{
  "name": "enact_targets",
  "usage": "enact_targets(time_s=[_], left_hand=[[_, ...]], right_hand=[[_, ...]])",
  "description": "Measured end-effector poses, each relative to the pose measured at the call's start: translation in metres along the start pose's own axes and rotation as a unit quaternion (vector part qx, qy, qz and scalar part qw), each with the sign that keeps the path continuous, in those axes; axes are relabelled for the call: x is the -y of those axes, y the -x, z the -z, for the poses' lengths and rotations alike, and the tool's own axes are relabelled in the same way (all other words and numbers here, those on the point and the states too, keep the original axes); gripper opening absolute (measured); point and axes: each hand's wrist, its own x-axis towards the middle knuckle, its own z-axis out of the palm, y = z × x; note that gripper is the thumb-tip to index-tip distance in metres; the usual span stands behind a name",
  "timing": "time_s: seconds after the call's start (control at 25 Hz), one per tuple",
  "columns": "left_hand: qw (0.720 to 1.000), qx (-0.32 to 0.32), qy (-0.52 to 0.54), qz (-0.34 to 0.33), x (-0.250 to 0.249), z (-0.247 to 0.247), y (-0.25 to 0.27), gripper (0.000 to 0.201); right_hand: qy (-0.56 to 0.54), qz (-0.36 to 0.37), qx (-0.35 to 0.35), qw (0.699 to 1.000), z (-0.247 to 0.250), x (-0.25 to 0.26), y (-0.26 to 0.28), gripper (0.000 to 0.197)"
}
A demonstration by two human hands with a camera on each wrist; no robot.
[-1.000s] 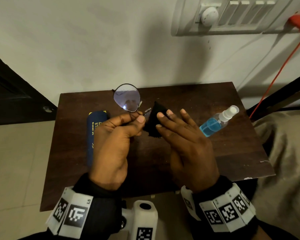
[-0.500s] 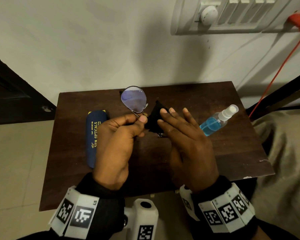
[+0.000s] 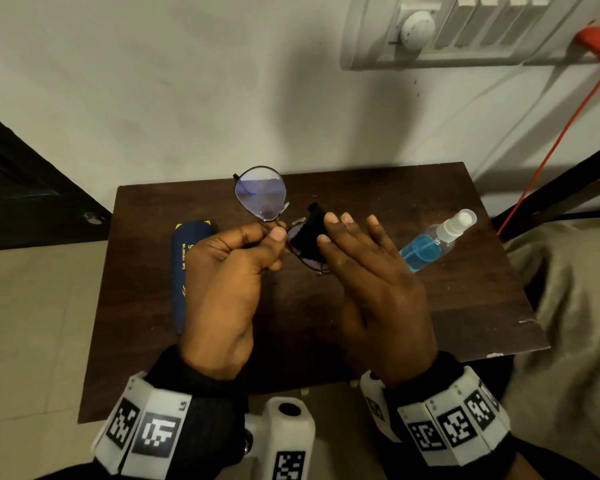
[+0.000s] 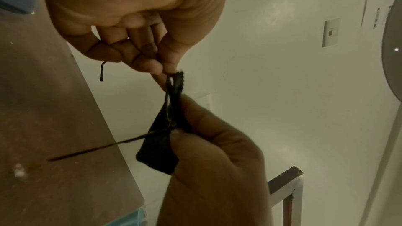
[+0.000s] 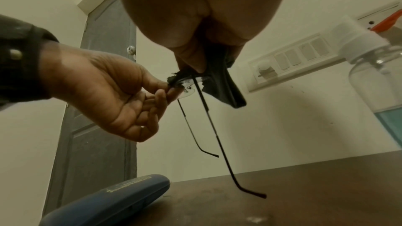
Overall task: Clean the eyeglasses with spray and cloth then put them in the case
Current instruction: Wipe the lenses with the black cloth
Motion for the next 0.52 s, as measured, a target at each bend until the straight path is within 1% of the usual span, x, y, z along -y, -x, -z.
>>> enact_targets(time_s=[0.08,0.16,0.2,0.32,0.36,0.4,0.52], left_hand=[[1.0,-0.004,0.014,0.0,-0.001,-0.002,0.003,0.015],[1.0,-0.007,0.02,0.001,-0.001,-0.001,0.003,0.014],[1.0,-0.007,0.021,0.0,-0.001,0.0,0.001,0.015],[1.0,-0.015,0.018,0.002,0.0,0.004,-0.005,0.016],[1.0,-0.019,0.023,0.008,0.0,0.004,-0.006,0.015],[0.999,-0.021,0.035,0.013,0.0,0.004,-0.006,0.015],[0.997,-0.023,0.068,0.014,0.0,0.007,-0.007,0.014]], right_hand=[[-0.02,0.048,0.025,0.998,-0.002,0.008,0.002,0.035],[-0.032,0.073,0.04,0.996,-0.001,0.009,0.002,0.033],[-0.03,0.065,0.034,0.997,0.0,0.006,0.001,0.032],[-0.006,0.008,-0.005,1.0,0.001,-0.002,-0.001,0.038],[-0.004,0.004,-0.01,1.0,0.0,-0.001,0.0,0.039],[-0.006,0.014,-0.009,1.0,0.0,0.0,0.001,0.039],[-0.022,0.074,0.019,0.997,-0.001,0.005,0.003,0.033]])
